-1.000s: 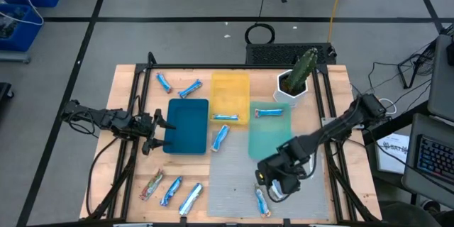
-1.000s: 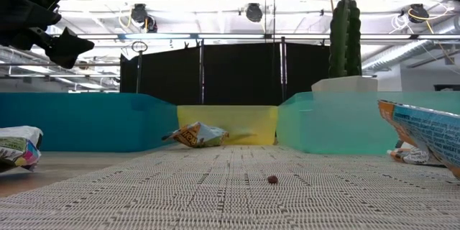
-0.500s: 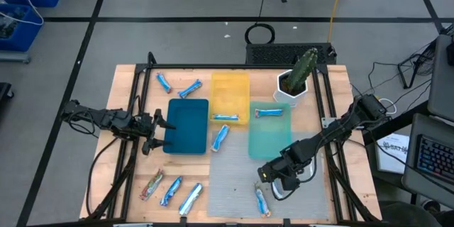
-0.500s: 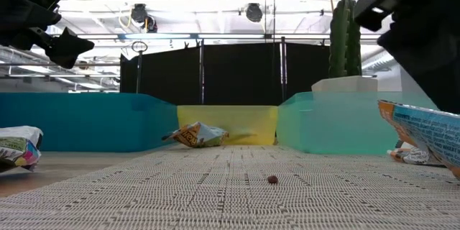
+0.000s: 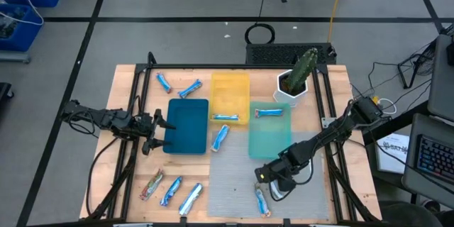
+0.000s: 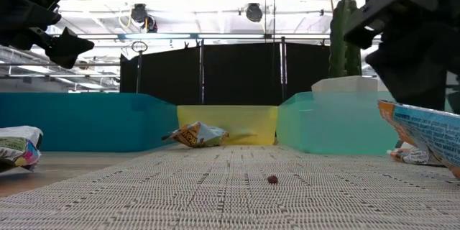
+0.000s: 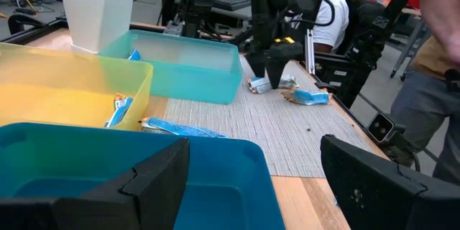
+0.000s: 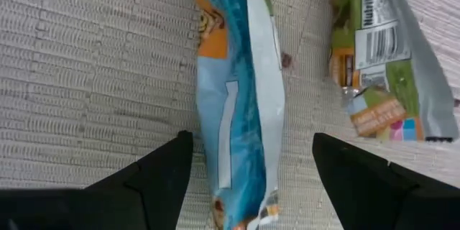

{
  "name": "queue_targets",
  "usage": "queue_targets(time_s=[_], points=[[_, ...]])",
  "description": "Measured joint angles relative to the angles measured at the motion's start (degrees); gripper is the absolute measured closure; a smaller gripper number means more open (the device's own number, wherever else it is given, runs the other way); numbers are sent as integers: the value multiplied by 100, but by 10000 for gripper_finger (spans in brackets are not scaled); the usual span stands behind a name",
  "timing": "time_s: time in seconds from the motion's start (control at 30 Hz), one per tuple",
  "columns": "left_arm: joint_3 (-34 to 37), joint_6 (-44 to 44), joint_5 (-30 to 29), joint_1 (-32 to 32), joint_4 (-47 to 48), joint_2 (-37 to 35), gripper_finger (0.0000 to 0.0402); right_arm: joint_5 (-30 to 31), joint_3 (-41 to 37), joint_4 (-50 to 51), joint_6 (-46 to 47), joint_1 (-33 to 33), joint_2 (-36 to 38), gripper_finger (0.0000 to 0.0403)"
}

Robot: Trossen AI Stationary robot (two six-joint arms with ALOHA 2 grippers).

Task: Pick and place Granola Bars by type
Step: Put the yellow granola bar into the yellow bin

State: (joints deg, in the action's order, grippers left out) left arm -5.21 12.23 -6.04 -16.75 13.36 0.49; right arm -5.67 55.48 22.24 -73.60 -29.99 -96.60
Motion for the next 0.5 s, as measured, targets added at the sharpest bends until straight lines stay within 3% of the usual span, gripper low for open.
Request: queue_targets(time_s=[0.3, 0.5], points=[[0, 2, 0, 2, -2, -1, 91, 269, -157, -110, 53, 37, 0, 134], [0, 2, 0, 2, -2, -1, 92, 263, -207, -47, 90, 36, 2, 194]])
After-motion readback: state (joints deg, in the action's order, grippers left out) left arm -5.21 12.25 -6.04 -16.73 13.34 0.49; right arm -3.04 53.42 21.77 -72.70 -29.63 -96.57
